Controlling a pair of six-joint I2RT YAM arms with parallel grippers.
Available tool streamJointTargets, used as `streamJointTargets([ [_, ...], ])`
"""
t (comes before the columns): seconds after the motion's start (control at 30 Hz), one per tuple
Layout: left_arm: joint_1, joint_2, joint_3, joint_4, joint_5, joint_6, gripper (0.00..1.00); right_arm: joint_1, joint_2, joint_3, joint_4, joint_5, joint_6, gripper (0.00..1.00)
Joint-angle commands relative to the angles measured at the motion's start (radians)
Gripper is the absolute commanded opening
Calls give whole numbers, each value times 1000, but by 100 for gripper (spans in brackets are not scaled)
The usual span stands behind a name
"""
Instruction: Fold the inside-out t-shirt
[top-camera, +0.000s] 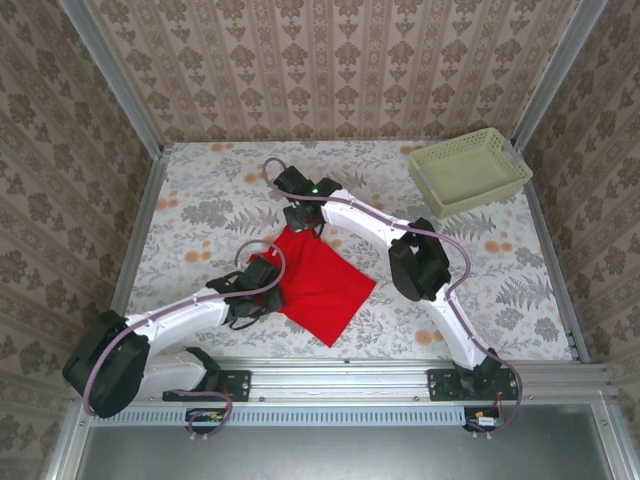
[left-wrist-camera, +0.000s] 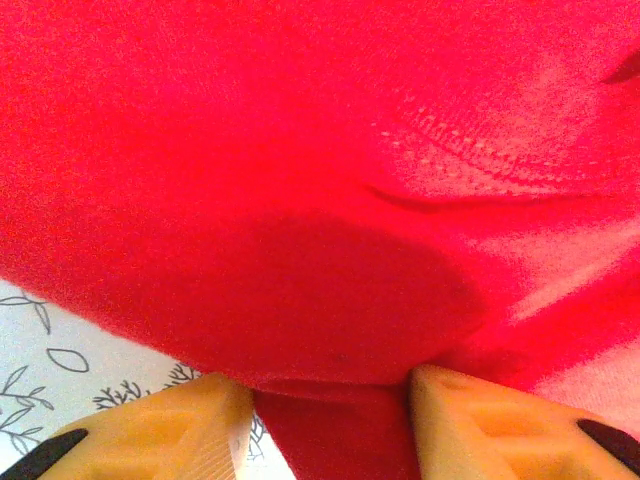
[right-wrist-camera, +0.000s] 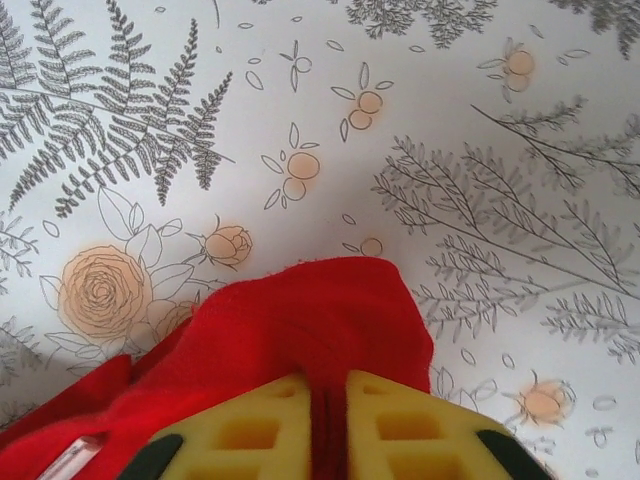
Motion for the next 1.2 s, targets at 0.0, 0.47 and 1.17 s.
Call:
streamJointTargets([
  [0.0, 11, -64, -3, -50, -24, 3, 46, -25, 61, 72, -62, -65, 20, 28],
  [0.47, 312, -131, -50, 42, 189, 69, 60, -73, -414, -681, 238, -134, 64, 71],
  [1.17, 516, 411, 344, 54, 263, 297, 39, 208, -859, -1390, 275, 131, 608, 22],
])
